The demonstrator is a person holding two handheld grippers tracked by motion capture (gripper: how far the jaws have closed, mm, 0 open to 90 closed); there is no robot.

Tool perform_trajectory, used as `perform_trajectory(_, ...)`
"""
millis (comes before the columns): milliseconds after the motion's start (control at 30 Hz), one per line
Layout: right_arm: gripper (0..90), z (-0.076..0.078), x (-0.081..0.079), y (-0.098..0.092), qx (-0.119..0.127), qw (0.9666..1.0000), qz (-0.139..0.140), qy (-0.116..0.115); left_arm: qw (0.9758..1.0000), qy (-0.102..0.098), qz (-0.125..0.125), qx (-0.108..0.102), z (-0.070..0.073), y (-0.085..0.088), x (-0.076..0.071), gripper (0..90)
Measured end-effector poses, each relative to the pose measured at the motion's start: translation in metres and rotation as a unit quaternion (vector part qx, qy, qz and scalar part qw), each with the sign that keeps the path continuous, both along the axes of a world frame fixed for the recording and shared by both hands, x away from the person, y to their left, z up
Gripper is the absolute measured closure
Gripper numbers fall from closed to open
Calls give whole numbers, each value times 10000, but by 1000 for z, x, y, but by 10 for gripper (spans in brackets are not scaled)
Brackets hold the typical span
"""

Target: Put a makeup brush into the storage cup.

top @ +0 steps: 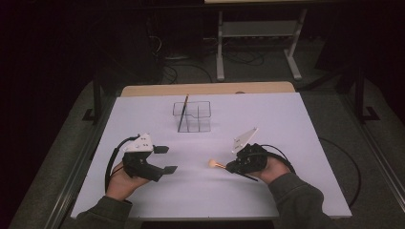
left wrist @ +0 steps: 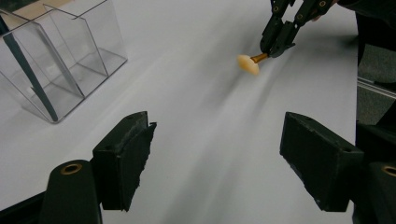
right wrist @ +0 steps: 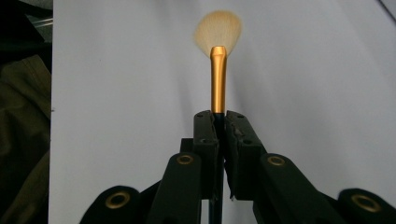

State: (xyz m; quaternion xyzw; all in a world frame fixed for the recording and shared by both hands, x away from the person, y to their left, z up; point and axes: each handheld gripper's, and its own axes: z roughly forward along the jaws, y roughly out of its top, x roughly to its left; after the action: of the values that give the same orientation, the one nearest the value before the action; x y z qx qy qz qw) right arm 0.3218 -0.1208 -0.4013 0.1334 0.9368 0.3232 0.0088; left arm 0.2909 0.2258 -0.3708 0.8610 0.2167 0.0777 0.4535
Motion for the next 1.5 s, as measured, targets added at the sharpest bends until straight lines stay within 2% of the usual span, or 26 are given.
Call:
perform_trajectory(500,828,12,-2,0,291,9995,45,-77,9999,0,-97,26,0,-2,0,255)
perform_trajectory(667,828,18,-3,1,393,9992,40,-102,9999,30,-144,-70,0,-4,0,253)
perform_trajectory(800,828,21,-4,1,487,9987,63,-122,9998,42,-204,-58,-1,-5,1,251)
perform_trajectory(1233,828,28,-6,1,780,9968,93,-137,9989,82,-444,-100,2,-22,3,257)
perform_trajectory(1500,828,31,-9,9,943,9952,206,-131,9976,144,-674,-1,7,-37,5,262)
